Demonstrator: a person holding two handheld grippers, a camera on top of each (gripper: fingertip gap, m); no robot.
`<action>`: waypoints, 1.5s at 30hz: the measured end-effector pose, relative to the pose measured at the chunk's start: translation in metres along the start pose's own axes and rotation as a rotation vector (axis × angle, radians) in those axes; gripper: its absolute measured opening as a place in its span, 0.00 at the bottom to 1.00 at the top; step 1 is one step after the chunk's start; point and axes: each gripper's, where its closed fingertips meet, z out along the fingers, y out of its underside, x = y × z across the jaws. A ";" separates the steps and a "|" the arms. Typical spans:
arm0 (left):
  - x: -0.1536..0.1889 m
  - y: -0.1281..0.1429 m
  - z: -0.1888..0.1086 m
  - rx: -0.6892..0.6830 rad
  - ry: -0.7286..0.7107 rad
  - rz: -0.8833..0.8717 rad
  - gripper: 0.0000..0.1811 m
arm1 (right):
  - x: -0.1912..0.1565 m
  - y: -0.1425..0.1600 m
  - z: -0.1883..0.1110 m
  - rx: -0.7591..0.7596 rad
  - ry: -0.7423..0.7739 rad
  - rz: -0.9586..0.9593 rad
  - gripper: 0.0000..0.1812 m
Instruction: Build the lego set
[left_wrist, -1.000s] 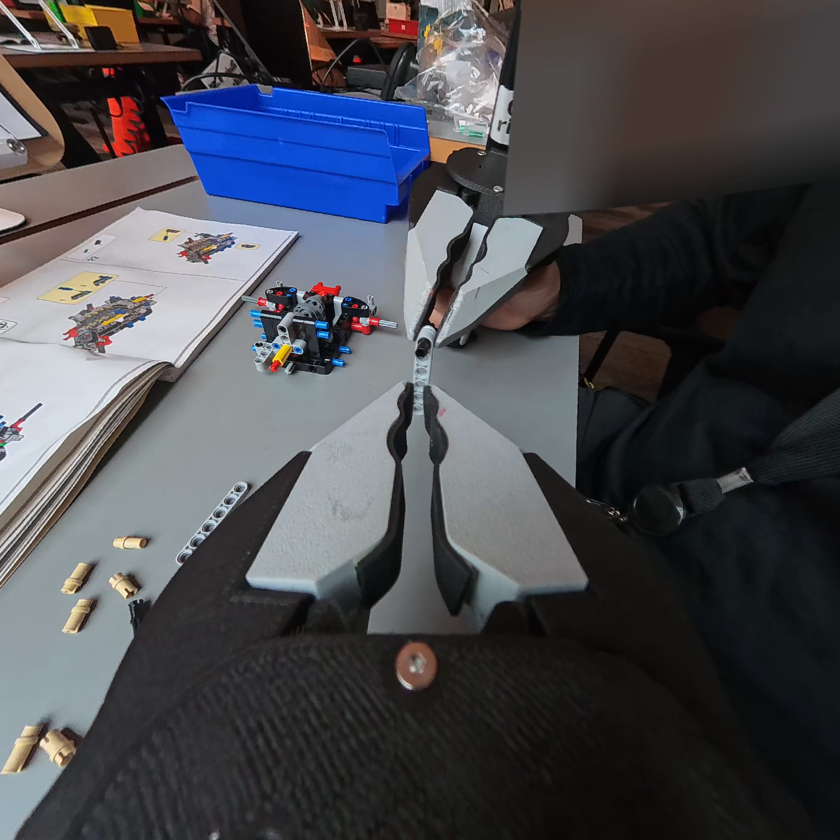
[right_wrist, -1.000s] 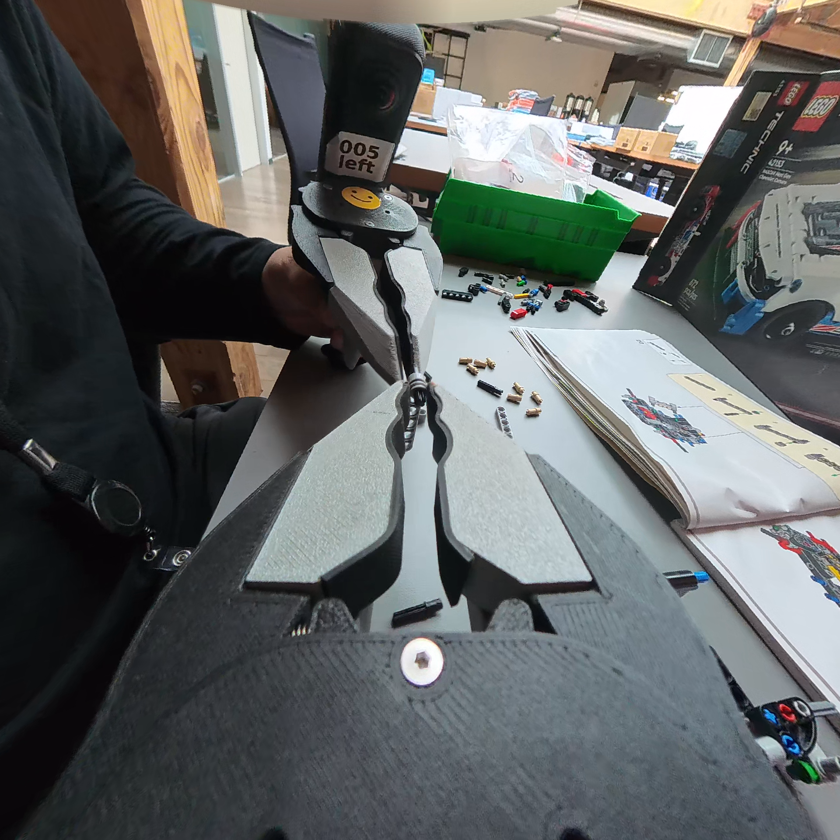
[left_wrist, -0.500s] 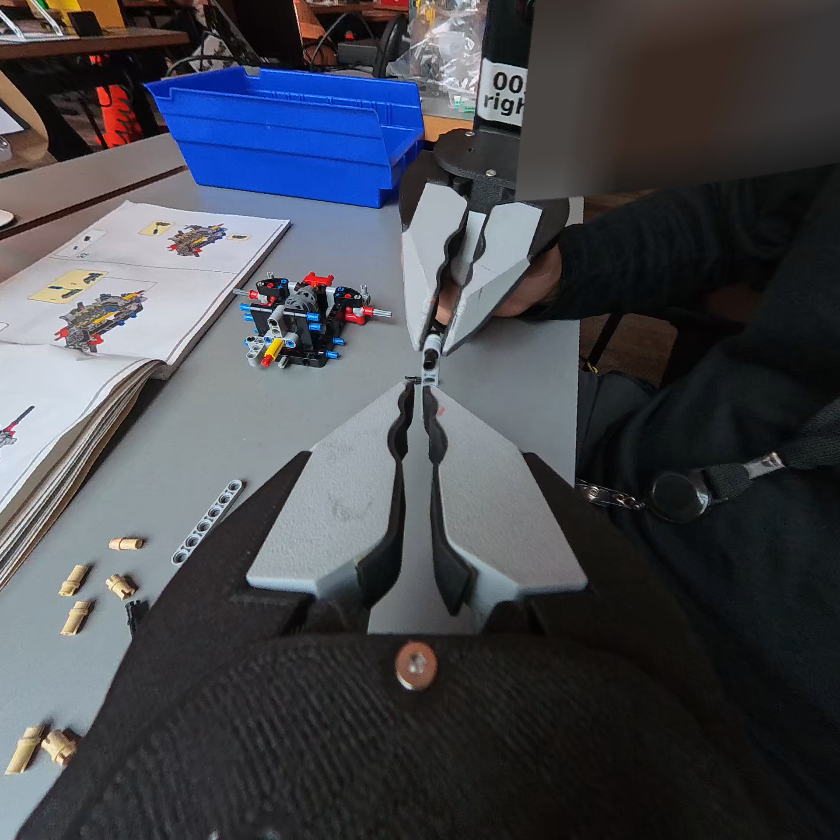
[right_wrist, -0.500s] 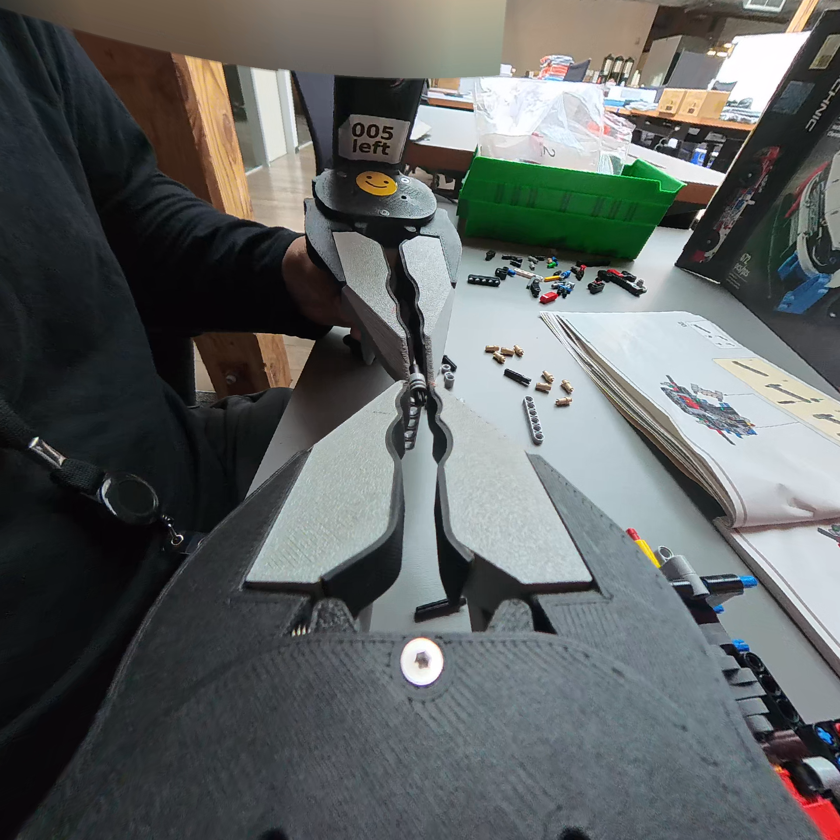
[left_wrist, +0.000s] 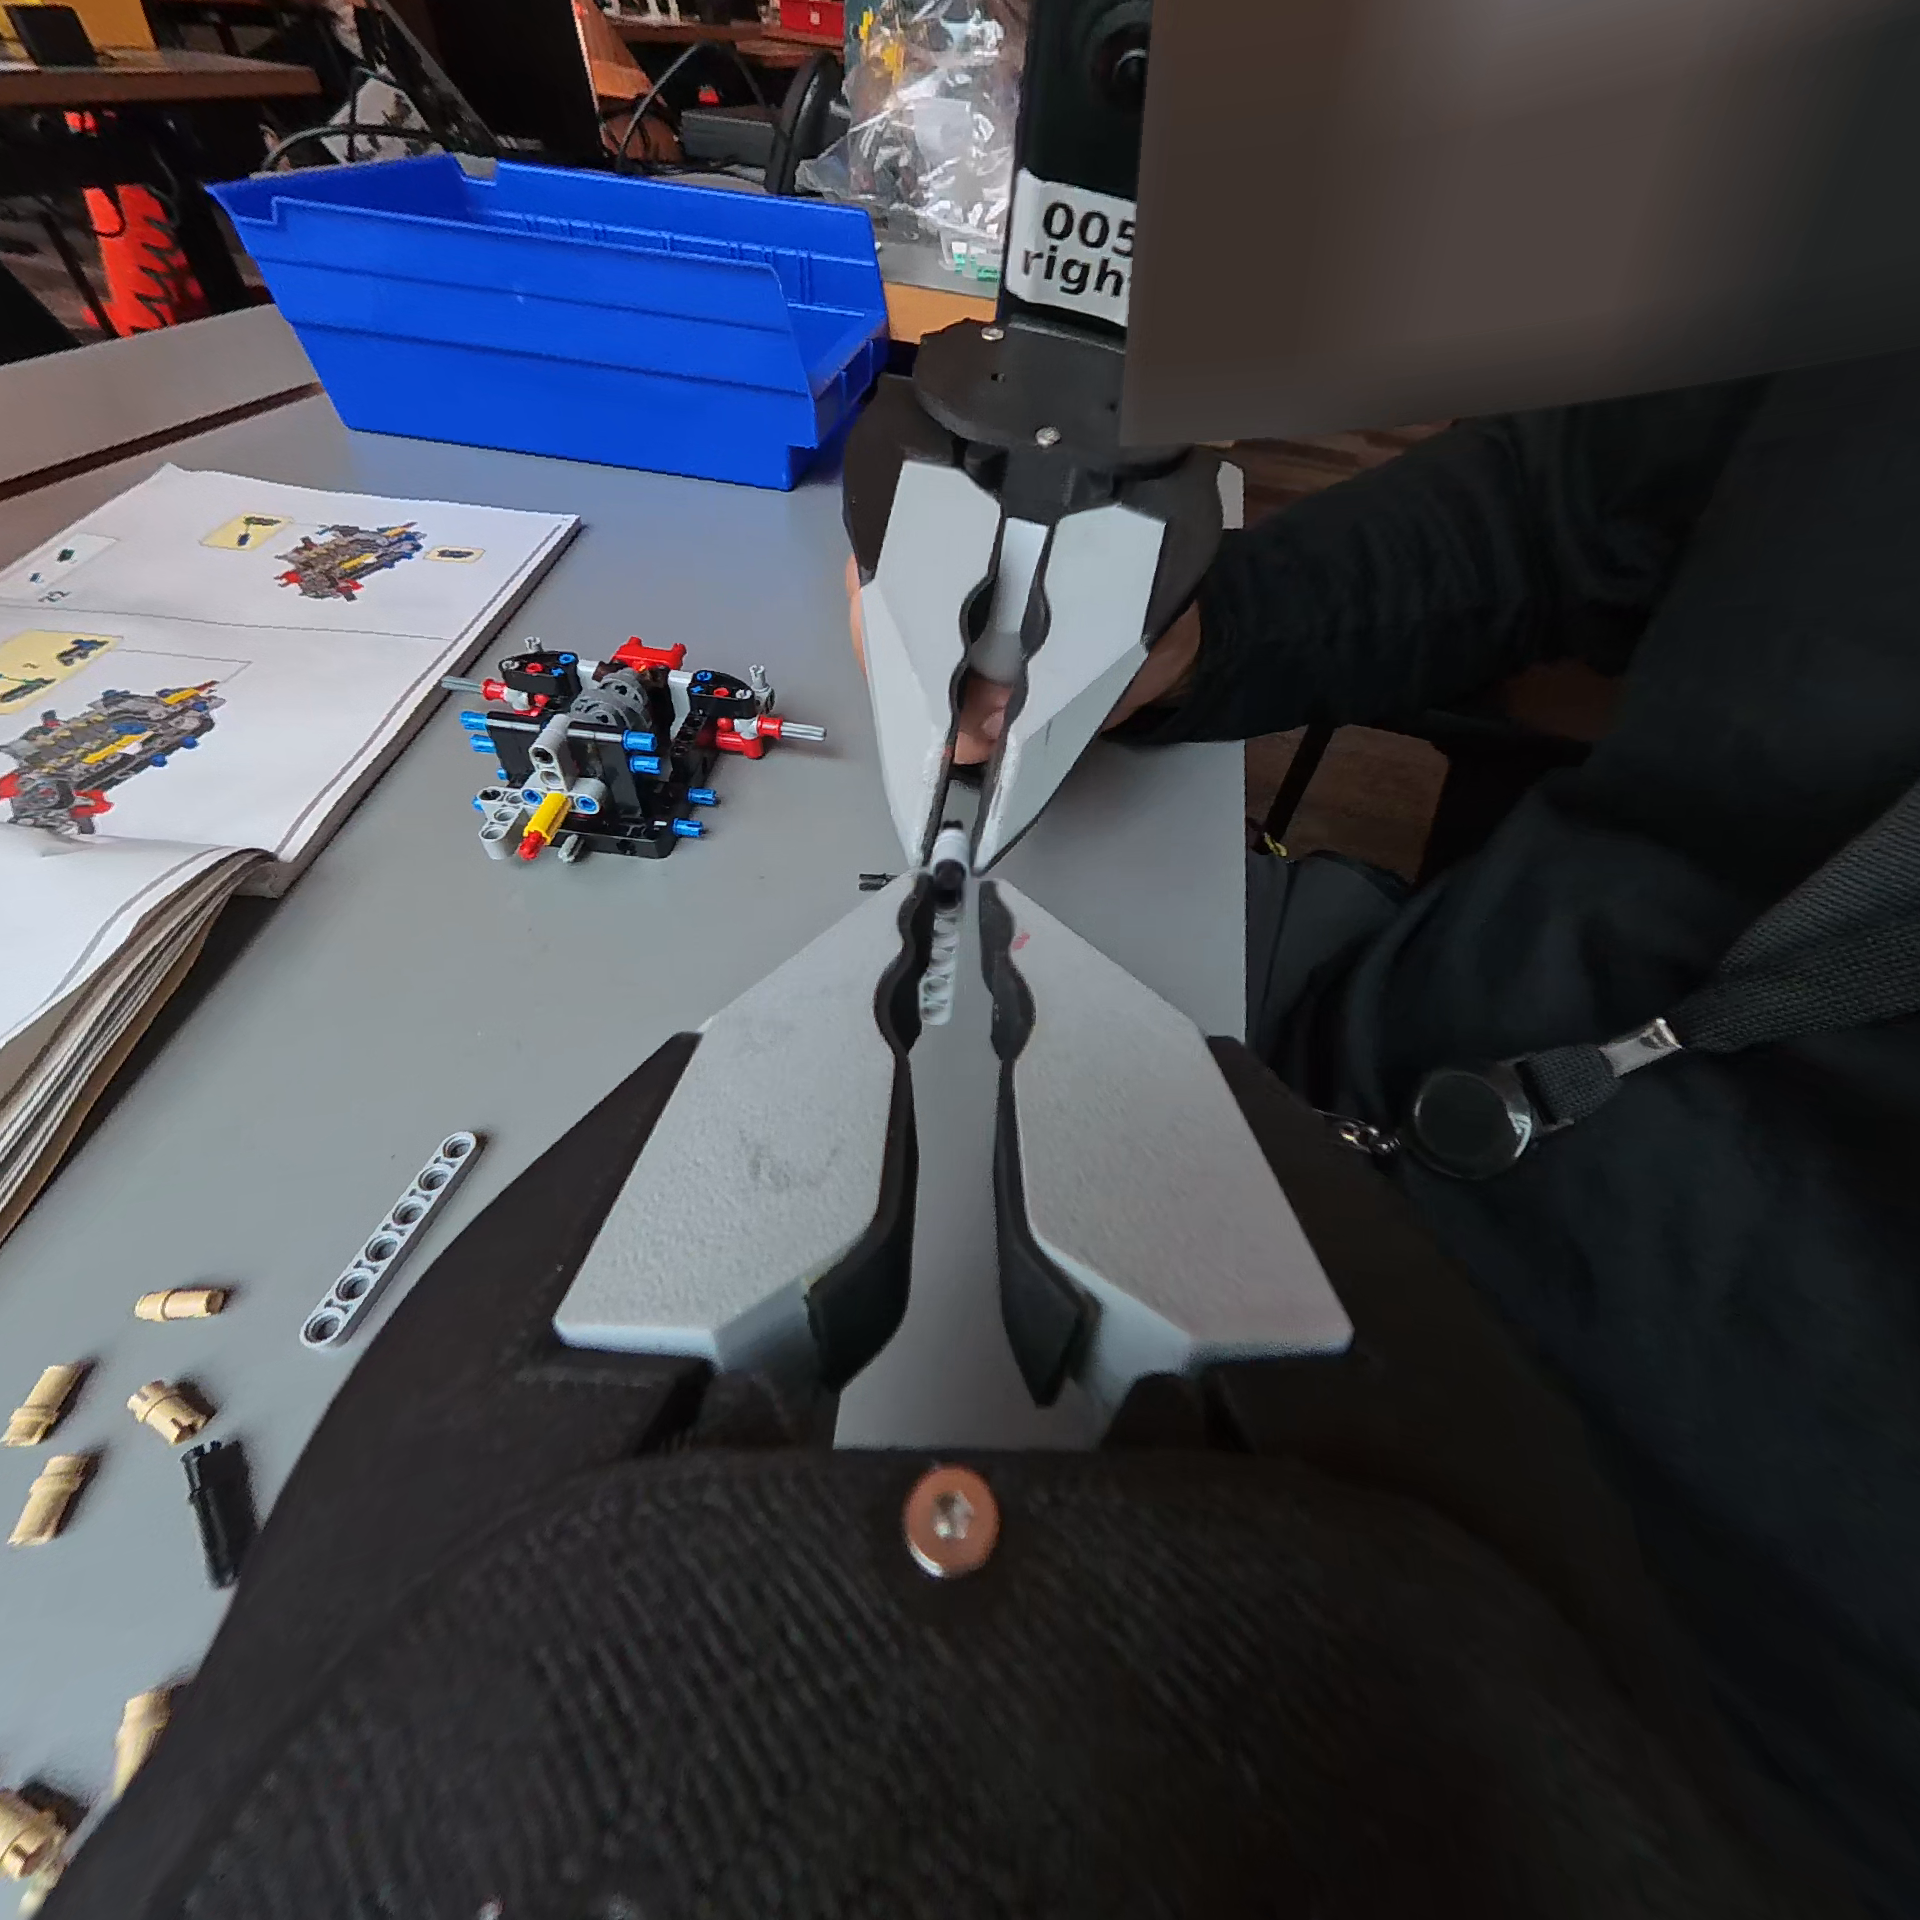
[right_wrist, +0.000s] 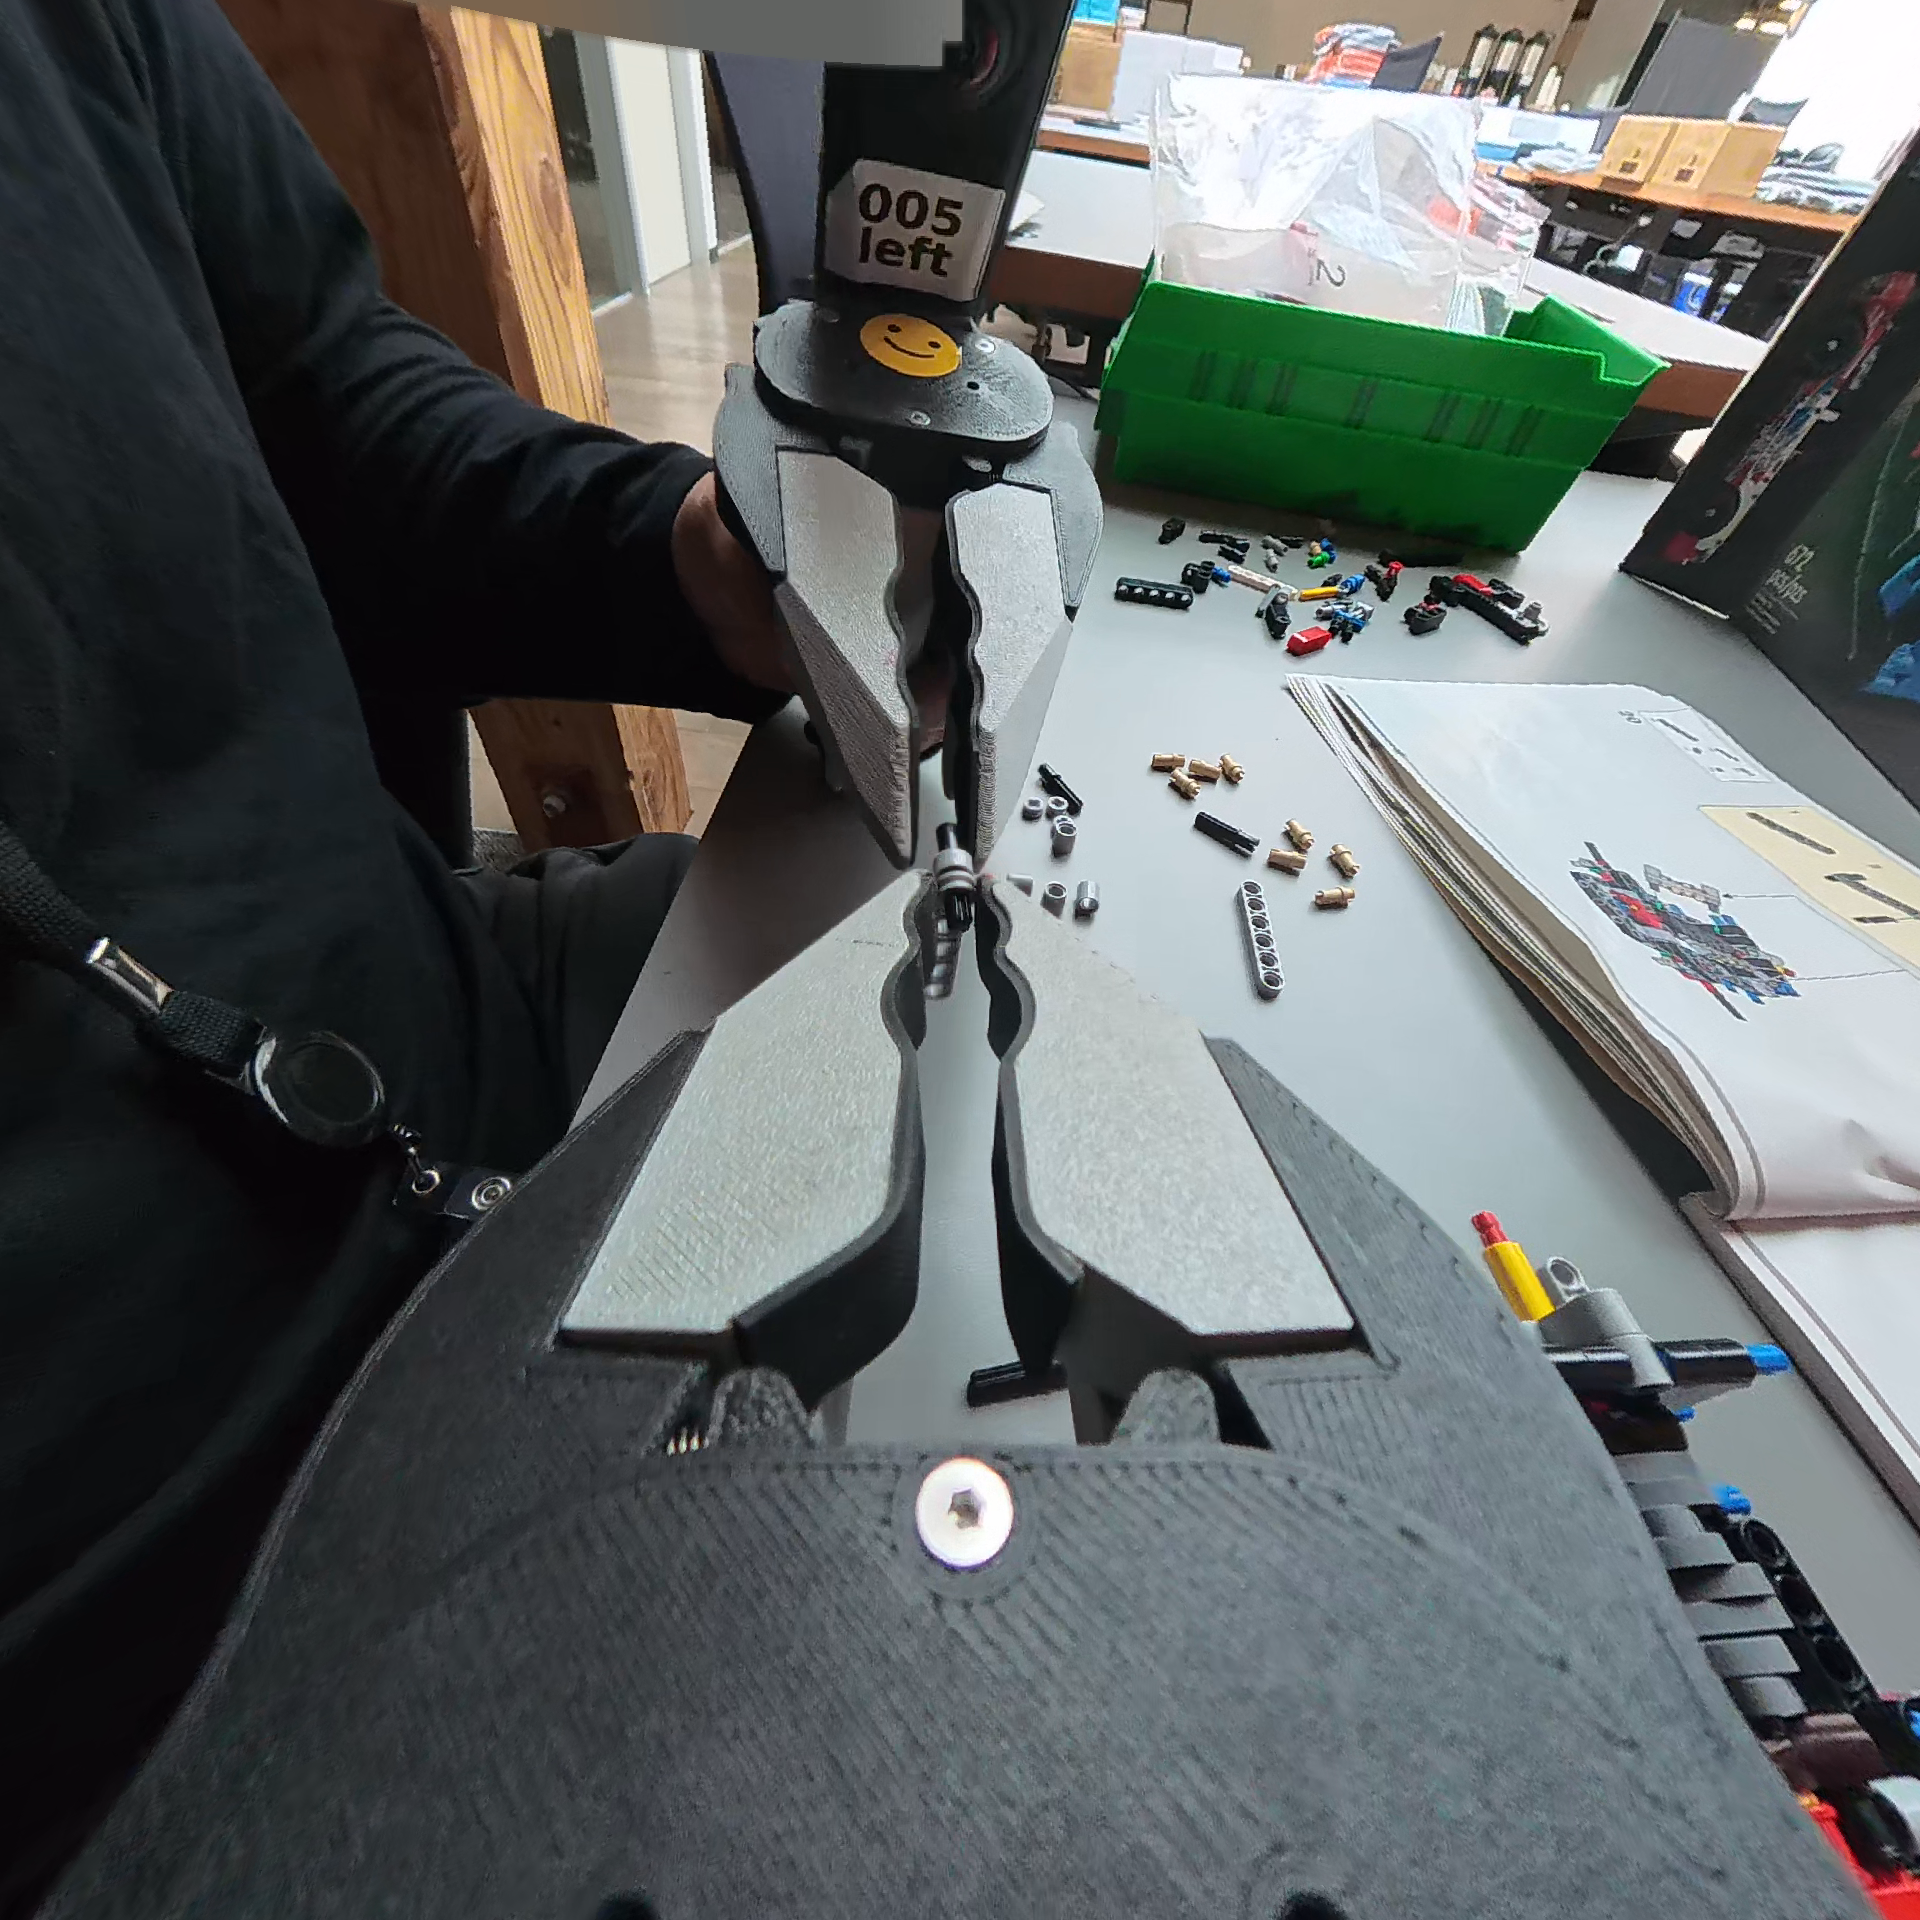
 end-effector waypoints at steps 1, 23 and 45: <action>0.002 -0.001 0.000 0.006 0.011 -0.004 0.04 | -0.001 0.001 0.001 -0.006 -0.003 -0.002 0.02; 0.004 -0.005 -0.001 0.034 0.026 -0.020 0.01 | -0.004 -0.005 -0.006 0.039 -0.012 -0.048 0.01; -0.001 -0.009 0.000 0.067 0.022 -0.082 0.01 | 0.003 -0.010 -0.007 0.077 -0.006 -0.003 0.01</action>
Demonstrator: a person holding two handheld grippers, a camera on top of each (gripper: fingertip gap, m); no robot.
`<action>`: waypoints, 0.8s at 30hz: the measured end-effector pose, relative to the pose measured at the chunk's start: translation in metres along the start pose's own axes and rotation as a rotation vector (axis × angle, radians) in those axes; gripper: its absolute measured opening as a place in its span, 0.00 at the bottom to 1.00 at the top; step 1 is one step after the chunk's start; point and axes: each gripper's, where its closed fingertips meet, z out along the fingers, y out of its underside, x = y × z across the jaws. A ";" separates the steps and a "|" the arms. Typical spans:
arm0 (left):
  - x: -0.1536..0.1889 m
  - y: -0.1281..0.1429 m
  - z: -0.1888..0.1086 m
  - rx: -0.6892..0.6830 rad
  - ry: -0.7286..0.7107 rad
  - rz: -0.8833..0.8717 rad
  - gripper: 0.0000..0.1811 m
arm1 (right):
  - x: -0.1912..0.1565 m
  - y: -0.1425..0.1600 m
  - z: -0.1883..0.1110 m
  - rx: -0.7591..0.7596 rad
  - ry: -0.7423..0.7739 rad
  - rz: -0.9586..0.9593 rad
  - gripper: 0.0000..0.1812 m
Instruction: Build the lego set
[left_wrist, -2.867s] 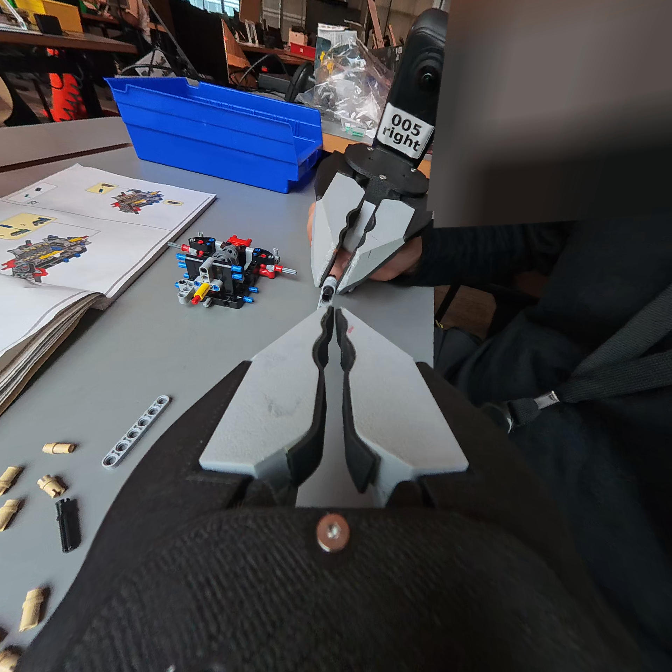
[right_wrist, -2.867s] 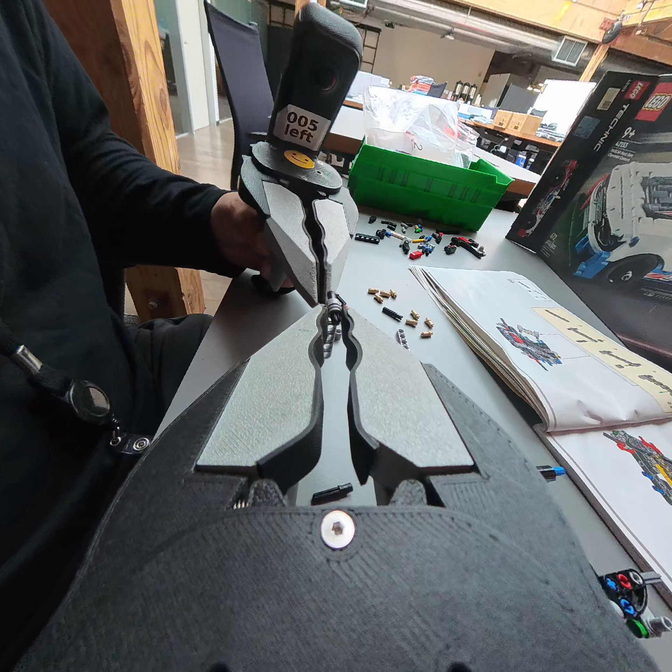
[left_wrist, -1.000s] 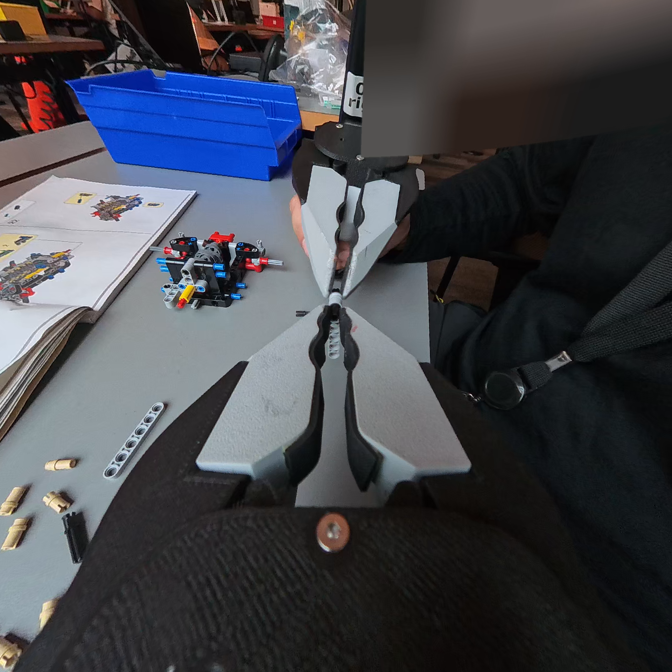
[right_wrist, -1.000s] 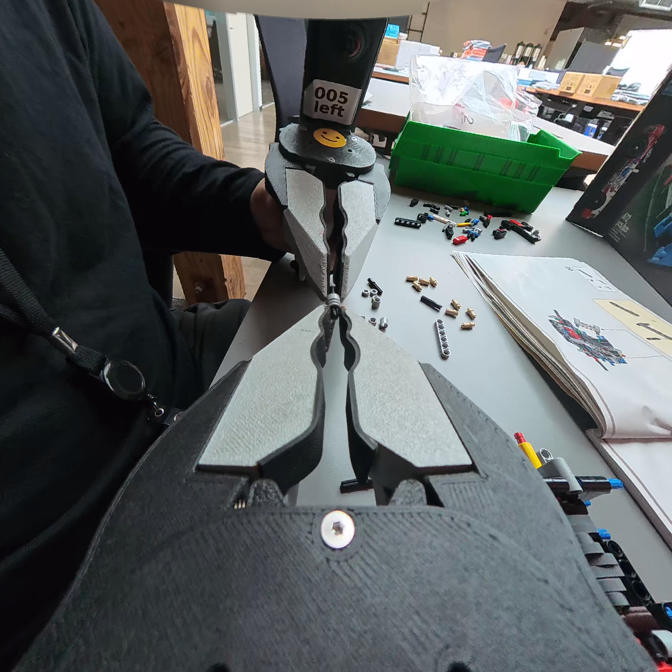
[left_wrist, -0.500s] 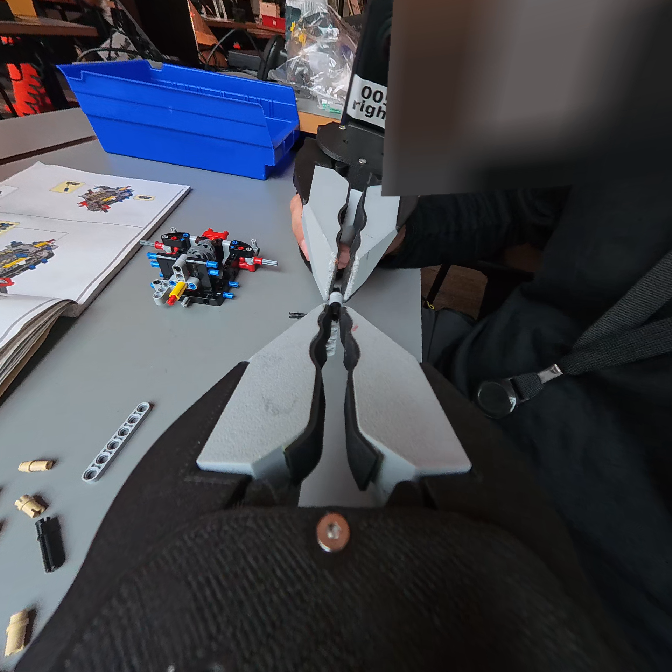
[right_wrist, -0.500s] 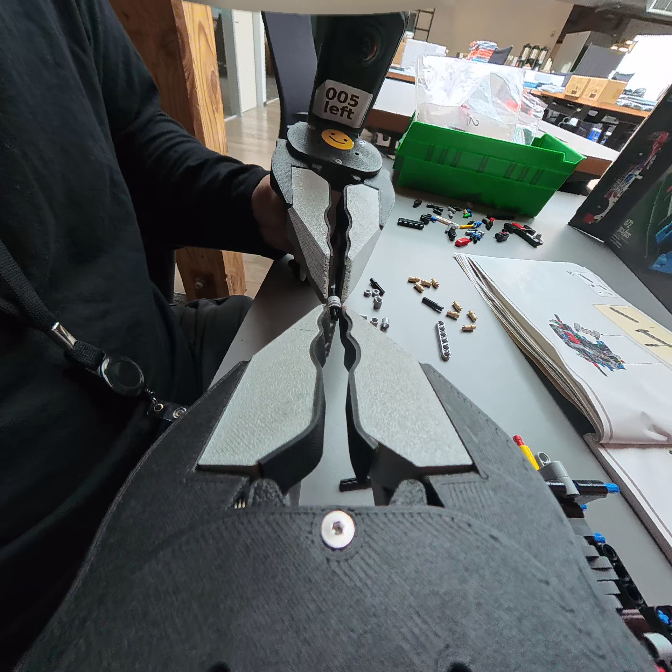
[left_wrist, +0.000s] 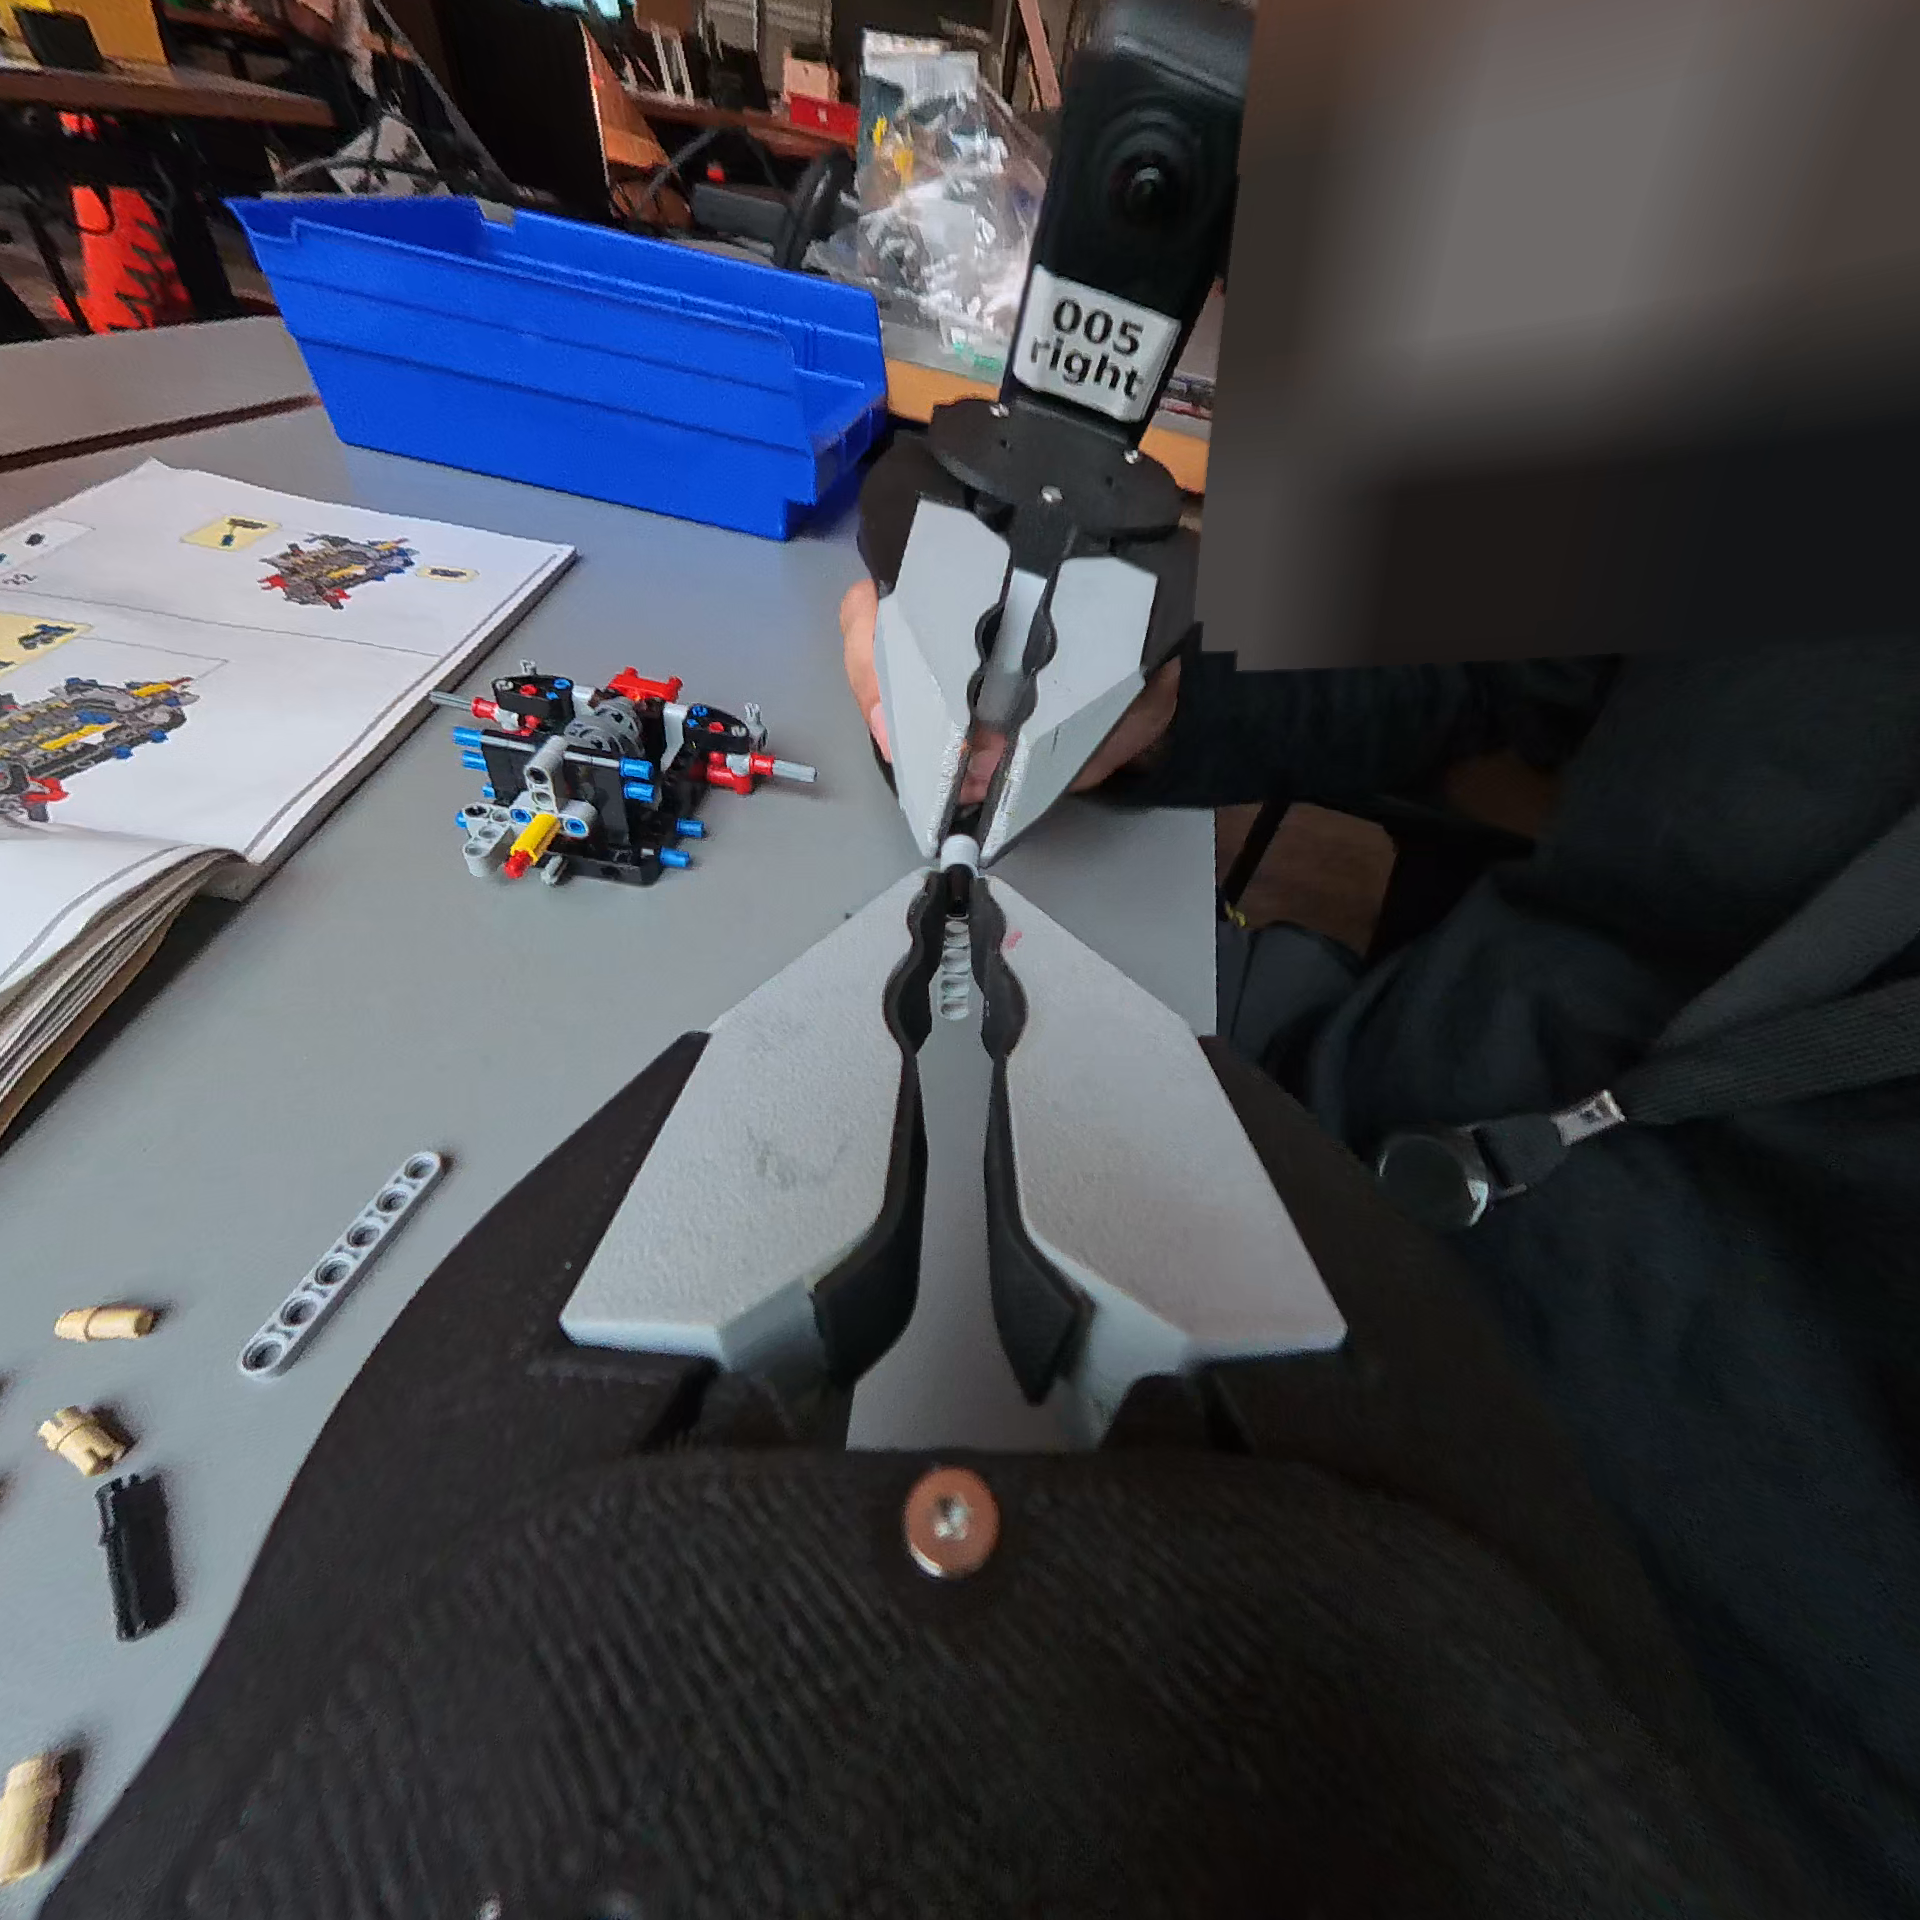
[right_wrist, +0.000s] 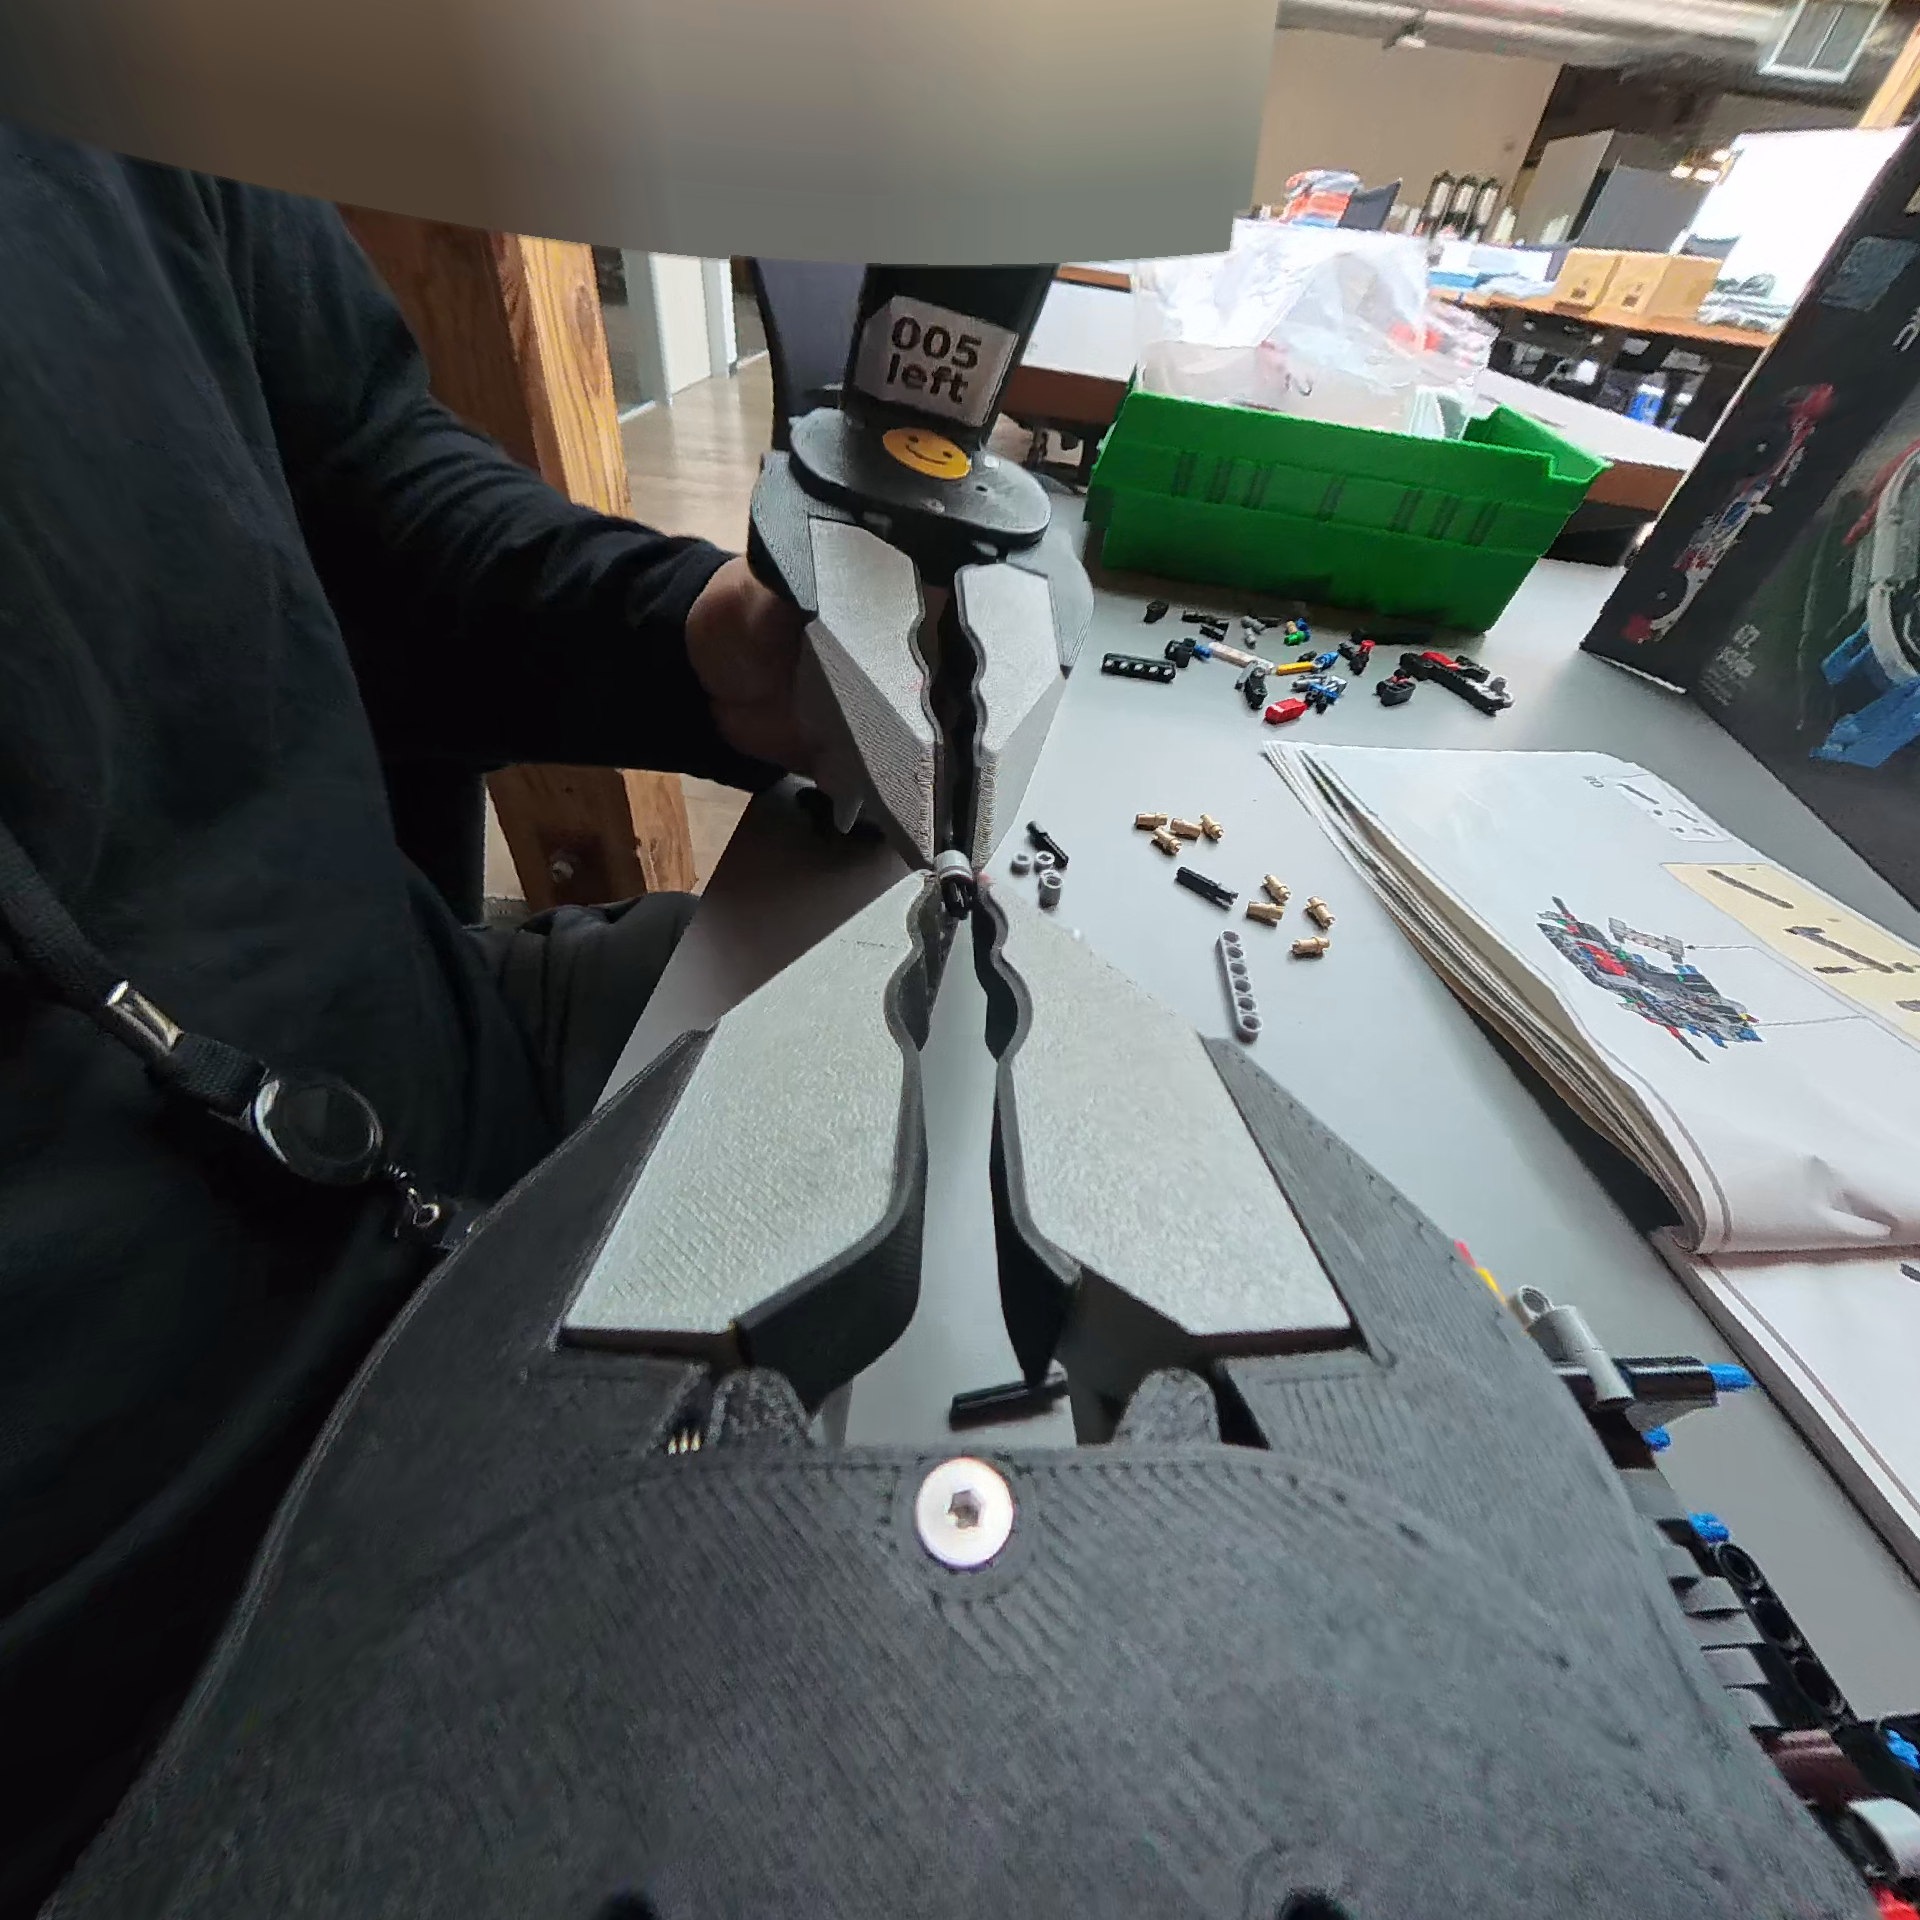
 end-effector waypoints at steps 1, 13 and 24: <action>0.000 -0.003 0.000 0.024 0.005 -0.013 0.01 | 0.001 -0.002 -0.001 0.019 0.001 0.008 0.01; 0.001 -0.008 0.000 0.061 0.030 -0.057 0.01 | 0.001 -0.005 -0.002 0.040 0.003 0.017 0.02; 0.000 -0.007 -0.002 0.060 0.036 -0.085 0.01 | 0.001 -0.002 -0.002 0.020 0.007 0.018 0.02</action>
